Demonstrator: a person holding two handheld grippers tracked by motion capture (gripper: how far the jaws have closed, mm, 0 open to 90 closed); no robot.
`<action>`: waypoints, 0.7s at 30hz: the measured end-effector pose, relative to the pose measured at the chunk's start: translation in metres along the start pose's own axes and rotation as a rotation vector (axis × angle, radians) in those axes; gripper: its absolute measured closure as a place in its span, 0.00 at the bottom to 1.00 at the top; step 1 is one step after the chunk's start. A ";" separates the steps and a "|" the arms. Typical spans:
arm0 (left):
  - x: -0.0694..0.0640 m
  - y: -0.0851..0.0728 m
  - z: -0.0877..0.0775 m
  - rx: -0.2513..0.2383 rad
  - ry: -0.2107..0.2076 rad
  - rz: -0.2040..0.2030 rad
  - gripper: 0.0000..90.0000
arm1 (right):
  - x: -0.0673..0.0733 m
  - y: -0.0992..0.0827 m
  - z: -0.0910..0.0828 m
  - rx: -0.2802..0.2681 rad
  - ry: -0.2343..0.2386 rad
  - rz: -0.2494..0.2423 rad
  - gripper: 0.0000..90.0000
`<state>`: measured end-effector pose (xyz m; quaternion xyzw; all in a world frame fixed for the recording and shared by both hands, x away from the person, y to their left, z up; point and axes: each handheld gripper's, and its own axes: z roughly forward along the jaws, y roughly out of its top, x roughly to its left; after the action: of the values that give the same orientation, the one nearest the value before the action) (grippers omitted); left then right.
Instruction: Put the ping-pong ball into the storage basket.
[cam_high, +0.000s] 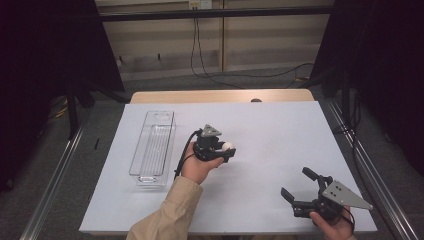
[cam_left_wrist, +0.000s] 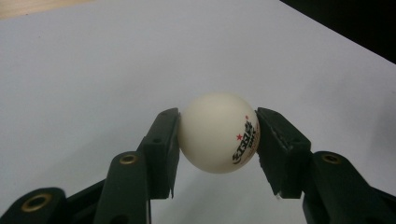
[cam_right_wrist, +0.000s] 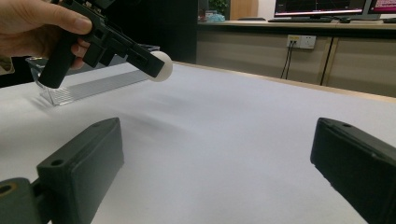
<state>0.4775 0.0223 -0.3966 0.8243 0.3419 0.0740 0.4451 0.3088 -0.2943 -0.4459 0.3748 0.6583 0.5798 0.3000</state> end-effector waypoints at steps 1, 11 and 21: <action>0.000 0.000 0.000 0.000 -0.003 0.002 0.57 | 0.000 0.000 0.000 0.000 0.000 0.000 0.02; 0.003 0.001 -0.004 -0.004 0.001 -0.002 0.57 | 0.000 0.000 0.000 0.003 0.002 0.001 0.02; 0.006 0.000 -0.006 -0.006 0.003 -0.004 0.57 | 0.000 0.000 0.000 0.002 -0.001 0.002 0.02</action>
<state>0.4792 0.0301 -0.3937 0.8221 0.3439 0.0752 0.4474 0.3088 -0.2942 -0.4460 0.3761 0.6582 0.5793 0.2995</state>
